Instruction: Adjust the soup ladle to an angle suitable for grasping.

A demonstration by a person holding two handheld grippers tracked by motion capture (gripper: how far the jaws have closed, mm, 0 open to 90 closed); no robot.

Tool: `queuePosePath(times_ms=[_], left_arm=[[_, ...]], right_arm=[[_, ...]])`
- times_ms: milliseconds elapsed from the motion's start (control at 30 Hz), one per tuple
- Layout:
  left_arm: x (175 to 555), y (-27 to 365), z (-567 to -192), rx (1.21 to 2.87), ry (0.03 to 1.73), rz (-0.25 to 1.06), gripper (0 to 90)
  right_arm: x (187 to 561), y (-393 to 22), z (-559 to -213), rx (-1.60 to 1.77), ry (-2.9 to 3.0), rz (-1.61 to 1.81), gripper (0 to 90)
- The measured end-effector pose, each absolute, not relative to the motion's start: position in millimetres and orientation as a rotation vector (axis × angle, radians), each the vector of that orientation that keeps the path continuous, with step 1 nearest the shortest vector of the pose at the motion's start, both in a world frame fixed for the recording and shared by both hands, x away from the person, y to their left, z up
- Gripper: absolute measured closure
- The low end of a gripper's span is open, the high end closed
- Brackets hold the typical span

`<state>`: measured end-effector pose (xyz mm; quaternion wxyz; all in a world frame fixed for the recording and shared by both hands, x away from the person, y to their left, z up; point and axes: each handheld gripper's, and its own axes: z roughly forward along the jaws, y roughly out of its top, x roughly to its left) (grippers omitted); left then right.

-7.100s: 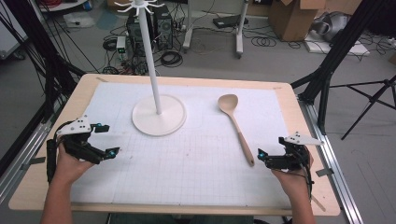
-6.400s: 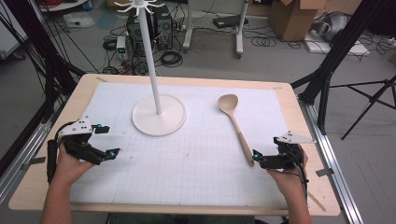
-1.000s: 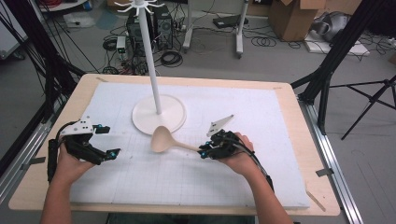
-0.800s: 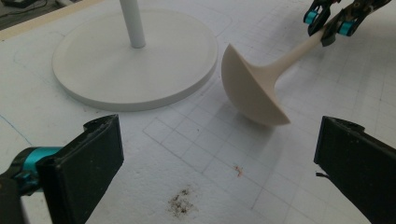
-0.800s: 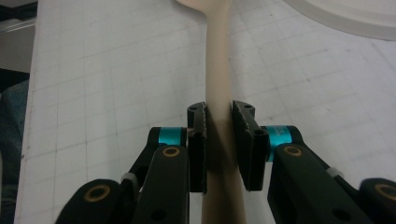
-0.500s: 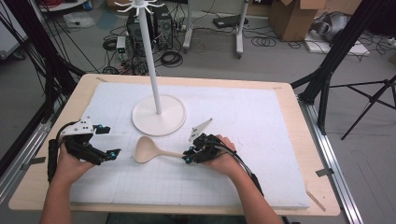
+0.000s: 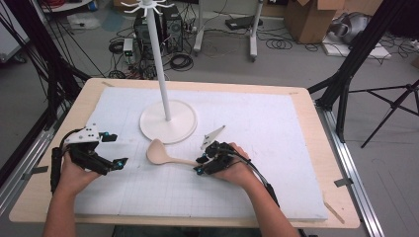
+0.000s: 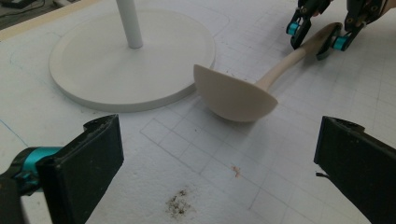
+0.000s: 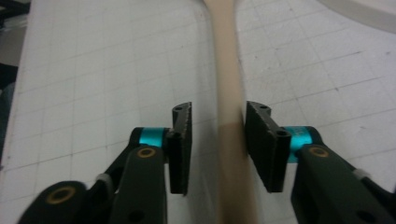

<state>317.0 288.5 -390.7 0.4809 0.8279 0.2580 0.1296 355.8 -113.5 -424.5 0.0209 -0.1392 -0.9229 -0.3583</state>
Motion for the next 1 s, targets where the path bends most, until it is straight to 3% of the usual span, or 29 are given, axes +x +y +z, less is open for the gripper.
queuePosePath(times_ms=[200, 367, 767, 1000], left_arm=[[317, 289, -390, 2.015, 0.63, 0.319, 1.7], [316, 288, -390, 2.015, 0.622, 0.315, 1.7], [316, 288, -389, 2.017, 0.619, 0.312, 1.8], [317, 287, -390, 2.025, 0.624, 0.312, 1.8]], right_arm=[[350, -130, -409, -0.499, -2.856, -1.208, 46.1], [342, -150, -401, -0.541, -2.819, -1.277, 45.4], [320, -232, -387, -0.79, -2.817, -1.504, 34.1], [303, -273, -396, -1.028, -2.829, -1.546, 30.1]])
